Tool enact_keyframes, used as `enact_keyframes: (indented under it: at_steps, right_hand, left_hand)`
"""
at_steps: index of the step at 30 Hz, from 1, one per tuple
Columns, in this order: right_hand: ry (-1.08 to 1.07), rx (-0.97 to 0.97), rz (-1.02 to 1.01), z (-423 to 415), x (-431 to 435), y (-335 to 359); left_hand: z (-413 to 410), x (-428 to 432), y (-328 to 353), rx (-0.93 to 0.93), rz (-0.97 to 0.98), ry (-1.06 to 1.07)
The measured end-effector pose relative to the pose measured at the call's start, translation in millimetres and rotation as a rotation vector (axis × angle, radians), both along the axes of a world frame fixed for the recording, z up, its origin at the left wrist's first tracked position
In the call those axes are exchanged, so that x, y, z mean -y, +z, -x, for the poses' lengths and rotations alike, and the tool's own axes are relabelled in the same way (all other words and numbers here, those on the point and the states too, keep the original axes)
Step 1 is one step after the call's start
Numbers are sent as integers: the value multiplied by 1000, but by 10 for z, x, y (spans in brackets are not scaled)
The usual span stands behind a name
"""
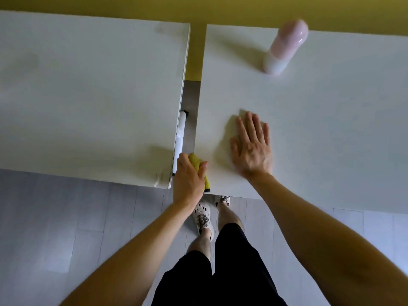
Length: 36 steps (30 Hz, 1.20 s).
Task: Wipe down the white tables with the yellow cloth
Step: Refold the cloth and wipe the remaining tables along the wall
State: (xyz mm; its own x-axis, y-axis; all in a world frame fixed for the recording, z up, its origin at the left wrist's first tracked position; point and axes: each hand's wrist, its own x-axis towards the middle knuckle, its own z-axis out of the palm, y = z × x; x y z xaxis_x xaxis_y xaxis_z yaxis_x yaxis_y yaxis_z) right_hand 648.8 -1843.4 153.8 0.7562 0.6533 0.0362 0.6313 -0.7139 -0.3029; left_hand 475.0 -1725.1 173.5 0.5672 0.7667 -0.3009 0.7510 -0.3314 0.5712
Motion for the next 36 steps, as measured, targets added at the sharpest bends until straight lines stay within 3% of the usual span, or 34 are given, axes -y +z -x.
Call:
enact_keyframes:
  at_steps: [3,7,12,18,22,30,36]
  right_hand:
    - [8,4,-12,-21,8,-27]
    - [10,10,-41,-6,39,-8]
    - [20,59,-83,-318,-377,186]
    - [235,-5,-75,-1274,-1263,114]
    - [249,24,-88,-1384,-1312,11]
    - [56,55,-256,-1297,-1254,-47]
    - [61,20,-307,-1282,-1251,-5]
  left_hand:
    - [-588,-351,-16,74,15,-25]
    - [-1260,-697,-53,33,19,27]
    - [-1271,-741,-65,58,-29,-1]
    - [-1236,-740,-2,38,27,57]
    - [-1327,-832,48,48,38,51]
    - [-3128,-1901,-70,81,-50,13]
    - [-2219,-1424,100,130,7,-16]
